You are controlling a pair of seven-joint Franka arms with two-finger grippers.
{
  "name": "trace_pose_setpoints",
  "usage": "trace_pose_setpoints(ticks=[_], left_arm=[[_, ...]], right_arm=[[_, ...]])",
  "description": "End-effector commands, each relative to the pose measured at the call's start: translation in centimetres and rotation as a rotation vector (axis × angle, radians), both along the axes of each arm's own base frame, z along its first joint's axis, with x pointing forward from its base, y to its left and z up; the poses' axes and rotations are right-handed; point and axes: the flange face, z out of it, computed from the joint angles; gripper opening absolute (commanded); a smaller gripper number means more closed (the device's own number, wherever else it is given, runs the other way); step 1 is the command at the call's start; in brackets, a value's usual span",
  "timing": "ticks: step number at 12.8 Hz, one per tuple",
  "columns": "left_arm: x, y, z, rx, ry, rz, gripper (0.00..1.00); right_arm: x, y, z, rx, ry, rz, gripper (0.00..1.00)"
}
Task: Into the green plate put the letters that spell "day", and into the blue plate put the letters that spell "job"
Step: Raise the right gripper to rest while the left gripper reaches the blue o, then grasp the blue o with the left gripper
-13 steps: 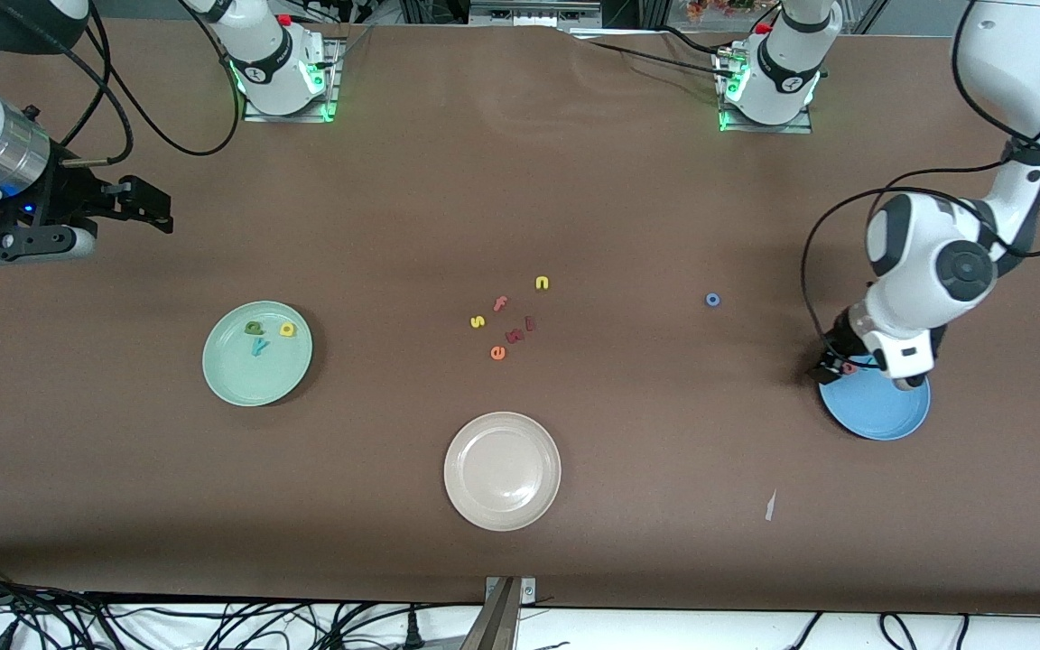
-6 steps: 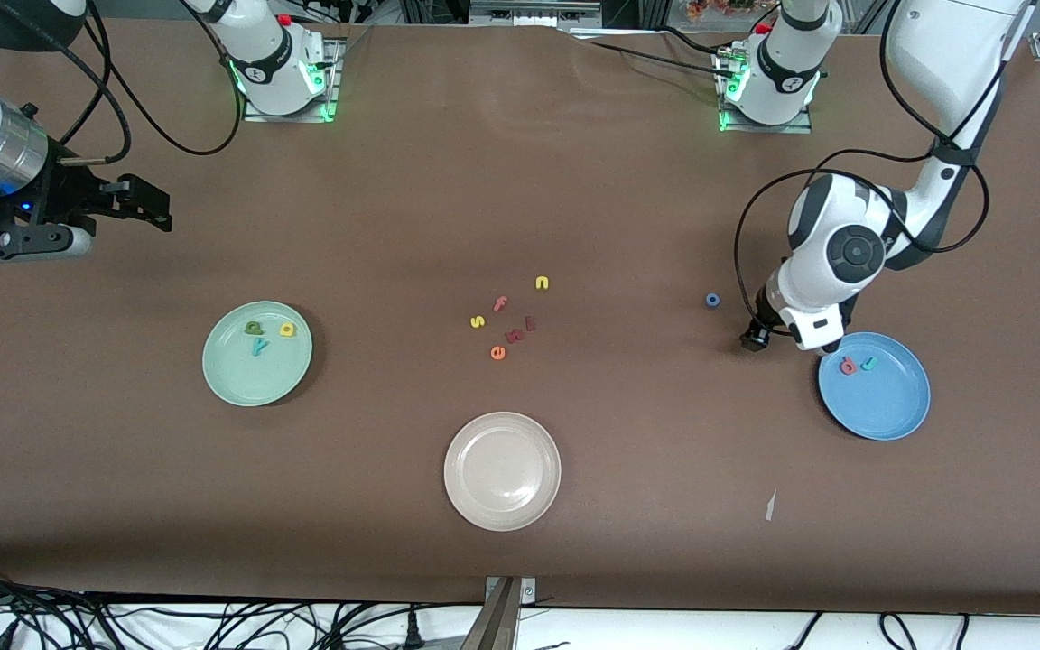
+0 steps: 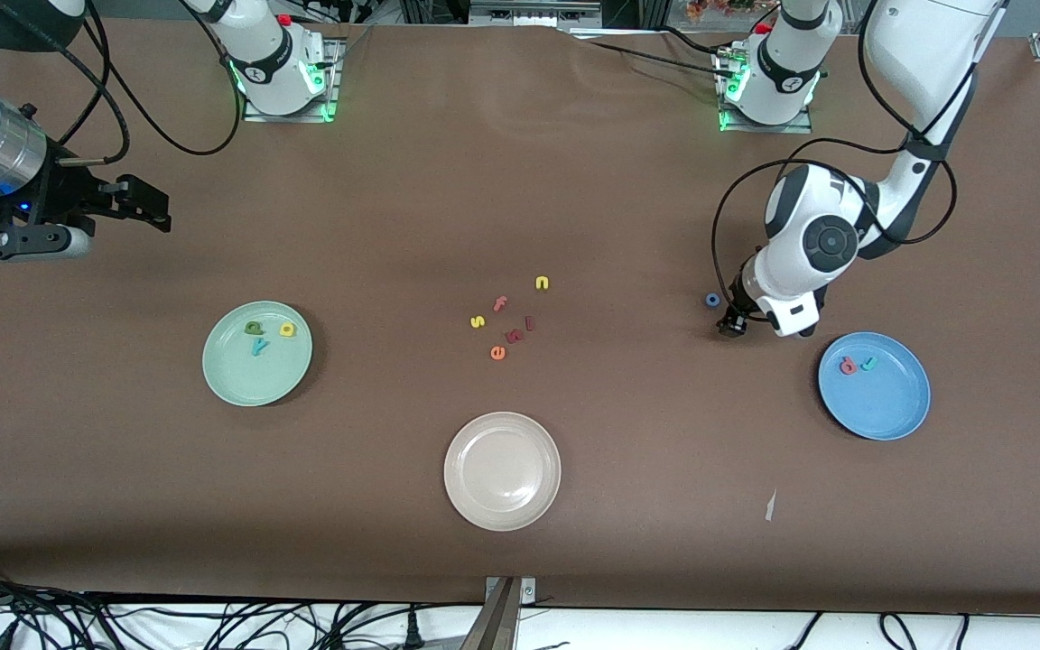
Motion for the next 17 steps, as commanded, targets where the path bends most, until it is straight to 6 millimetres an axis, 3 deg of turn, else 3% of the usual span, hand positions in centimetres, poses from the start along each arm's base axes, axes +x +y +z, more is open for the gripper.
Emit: trace_pose_setpoints(ticks=[1, 3, 5, 9, 14, 17], left_arm=[[-1.6, -1.2, -1.1, -0.004, -0.002, 0.028, 0.76], [-2.2, -2.2, -1.9, 0.006, 0.01, 0.037, 0.75], [-2.8, -2.0, -2.9, 0.008, 0.017, 0.032, 0.74], [-2.8, -1.7, -3.1, 0.005, 0.003, 0.035, 0.69], [-2.4, -1.1, -2.9, 0.007, -0.002, 0.043, 0.56], [-2.4, -1.1, -3.0, 0.006, -0.003, 0.036, 0.54]], right_arm=[[0.1, -0.8, 1.0, 0.005, -0.012, -0.026, 1.0], [0.0, -1.1, 0.9, 0.004, -0.009, -0.032, 1.0], [0.0, -1.0, 1.1, 0.006, -0.012, -0.031, 1.0], [0.2, -0.2, 0.7, -0.006, -0.008, -0.01, 1.0], [0.5, -0.2, 1.9, -0.002, -0.034, -0.01, 1.0], [0.6, 0.0, 1.7, -0.006, -0.032, 0.001, 1.0]])
